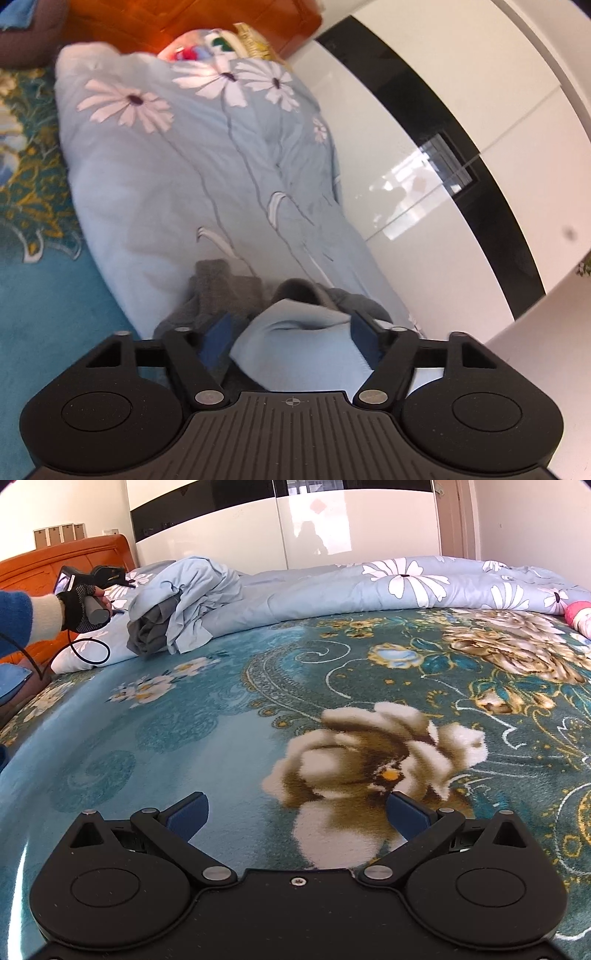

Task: Fold clothes
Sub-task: 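Close the left gripper on the light-blue T-shirt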

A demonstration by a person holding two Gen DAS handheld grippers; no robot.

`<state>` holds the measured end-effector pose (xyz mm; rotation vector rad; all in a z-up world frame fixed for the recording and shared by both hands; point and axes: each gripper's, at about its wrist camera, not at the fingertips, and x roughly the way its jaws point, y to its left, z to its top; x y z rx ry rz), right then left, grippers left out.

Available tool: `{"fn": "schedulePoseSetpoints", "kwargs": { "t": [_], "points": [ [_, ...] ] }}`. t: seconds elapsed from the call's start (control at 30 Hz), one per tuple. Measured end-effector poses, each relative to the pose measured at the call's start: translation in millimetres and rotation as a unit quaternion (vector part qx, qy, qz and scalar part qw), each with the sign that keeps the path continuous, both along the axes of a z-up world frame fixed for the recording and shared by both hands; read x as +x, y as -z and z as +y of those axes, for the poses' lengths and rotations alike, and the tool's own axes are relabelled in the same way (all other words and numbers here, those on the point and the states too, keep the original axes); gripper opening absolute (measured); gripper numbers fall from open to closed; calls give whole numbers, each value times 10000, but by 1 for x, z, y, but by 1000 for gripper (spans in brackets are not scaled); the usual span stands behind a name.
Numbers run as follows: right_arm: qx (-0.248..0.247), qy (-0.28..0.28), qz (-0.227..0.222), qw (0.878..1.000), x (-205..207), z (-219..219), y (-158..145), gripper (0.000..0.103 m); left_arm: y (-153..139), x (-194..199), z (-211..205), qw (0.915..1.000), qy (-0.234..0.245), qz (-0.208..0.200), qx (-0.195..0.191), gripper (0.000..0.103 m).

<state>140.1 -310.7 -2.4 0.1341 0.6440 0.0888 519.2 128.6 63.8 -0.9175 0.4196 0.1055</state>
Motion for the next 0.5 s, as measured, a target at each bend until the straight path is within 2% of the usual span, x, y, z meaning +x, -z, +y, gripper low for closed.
{"fn": "schedulePoseSetpoints", "kwargs": {
  "t": [0.17,0.2,0.3,0.4,0.43,0.5],
  "points": [
    [-27,-17,-3,10000,3,2,2,102,31,4,3,9967,-121,84,-799,80],
    [-34,-17,-3,10000,3,2,3,102,38,4,3,9949,-214,96,-986,85],
    [-33,-17,-26,10000,5,1,5,102,61,0,3,9831,-462,-137,-1764,86],
    [-16,-24,-41,10000,5,0,5,102,67,-1,0,9792,-476,-417,-1929,86],
    [-5,-28,-46,10000,4,0,5,102,65,0,-1,9810,-428,-495,-1825,82],
    [7,-36,-54,10000,4,-1,6,102,61,3,-2,9822,-329,-525,-1772,61]
  ]
}}
